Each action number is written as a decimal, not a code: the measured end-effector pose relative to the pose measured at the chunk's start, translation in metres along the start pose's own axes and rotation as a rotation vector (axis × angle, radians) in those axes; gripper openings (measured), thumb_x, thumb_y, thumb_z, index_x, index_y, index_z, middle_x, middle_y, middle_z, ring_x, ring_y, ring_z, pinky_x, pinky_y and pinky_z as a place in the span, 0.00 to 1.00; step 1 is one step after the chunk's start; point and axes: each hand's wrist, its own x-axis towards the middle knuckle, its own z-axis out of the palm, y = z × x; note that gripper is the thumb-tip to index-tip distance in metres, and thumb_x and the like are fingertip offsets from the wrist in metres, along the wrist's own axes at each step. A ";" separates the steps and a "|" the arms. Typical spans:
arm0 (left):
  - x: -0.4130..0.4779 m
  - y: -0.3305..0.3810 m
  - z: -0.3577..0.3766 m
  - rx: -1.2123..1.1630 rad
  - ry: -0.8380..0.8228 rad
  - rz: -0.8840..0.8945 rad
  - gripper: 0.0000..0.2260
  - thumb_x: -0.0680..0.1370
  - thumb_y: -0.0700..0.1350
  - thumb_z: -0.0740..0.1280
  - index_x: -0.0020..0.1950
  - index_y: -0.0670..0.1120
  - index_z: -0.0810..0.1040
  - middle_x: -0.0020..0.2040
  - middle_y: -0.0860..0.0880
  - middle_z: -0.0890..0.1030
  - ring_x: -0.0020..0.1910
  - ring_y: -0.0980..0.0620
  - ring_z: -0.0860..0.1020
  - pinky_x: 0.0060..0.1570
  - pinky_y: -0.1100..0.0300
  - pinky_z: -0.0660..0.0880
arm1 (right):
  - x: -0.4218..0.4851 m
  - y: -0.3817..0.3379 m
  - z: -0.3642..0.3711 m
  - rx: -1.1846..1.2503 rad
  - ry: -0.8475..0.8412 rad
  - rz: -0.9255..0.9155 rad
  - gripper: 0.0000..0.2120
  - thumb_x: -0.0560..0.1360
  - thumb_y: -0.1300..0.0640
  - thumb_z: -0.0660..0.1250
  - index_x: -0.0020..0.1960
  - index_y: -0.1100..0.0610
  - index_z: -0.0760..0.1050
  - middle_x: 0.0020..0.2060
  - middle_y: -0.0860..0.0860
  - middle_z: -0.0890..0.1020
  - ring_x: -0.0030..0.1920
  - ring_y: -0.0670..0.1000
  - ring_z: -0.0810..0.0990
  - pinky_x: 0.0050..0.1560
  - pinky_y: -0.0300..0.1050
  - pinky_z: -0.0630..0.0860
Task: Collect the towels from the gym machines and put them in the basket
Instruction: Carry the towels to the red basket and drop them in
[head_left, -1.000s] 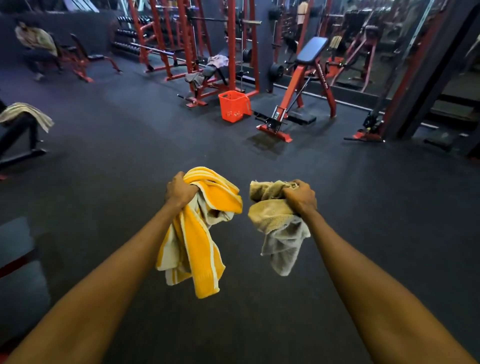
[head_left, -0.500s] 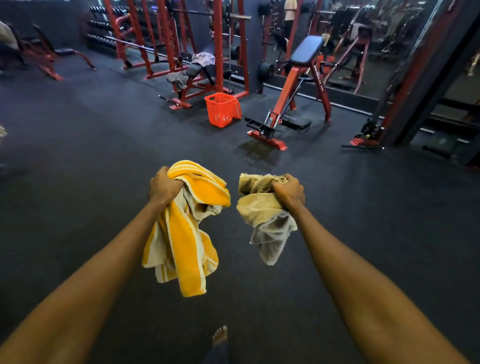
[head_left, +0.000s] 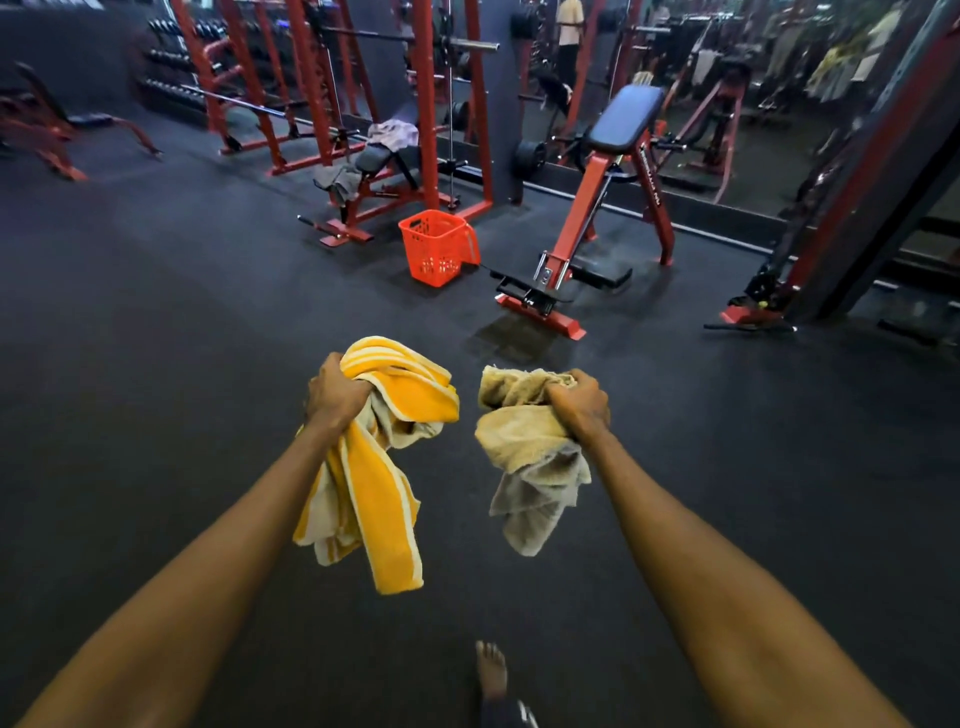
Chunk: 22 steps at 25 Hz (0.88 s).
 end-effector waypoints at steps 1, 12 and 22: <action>0.028 0.000 0.010 0.001 -0.004 -0.010 0.21 0.72 0.53 0.67 0.63 0.47 0.72 0.59 0.41 0.79 0.58 0.35 0.77 0.57 0.37 0.74 | 0.032 -0.005 0.011 0.002 -0.003 -0.002 0.12 0.71 0.51 0.65 0.53 0.49 0.79 0.45 0.50 0.78 0.48 0.55 0.76 0.48 0.46 0.71; 0.320 0.042 0.089 0.008 0.025 -0.107 0.19 0.76 0.47 0.66 0.65 0.44 0.73 0.60 0.40 0.79 0.59 0.36 0.76 0.51 0.45 0.72 | 0.341 -0.101 0.102 -0.001 -0.042 0.038 0.13 0.70 0.51 0.66 0.54 0.49 0.80 0.51 0.53 0.84 0.55 0.58 0.80 0.47 0.45 0.70; 0.634 0.074 0.142 -0.053 -0.004 -0.101 0.18 0.74 0.48 0.66 0.62 0.44 0.73 0.59 0.40 0.79 0.59 0.36 0.76 0.54 0.43 0.73 | 0.612 -0.209 0.220 -0.020 -0.025 0.046 0.21 0.63 0.46 0.64 0.55 0.46 0.79 0.52 0.51 0.85 0.54 0.57 0.82 0.55 0.51 0.78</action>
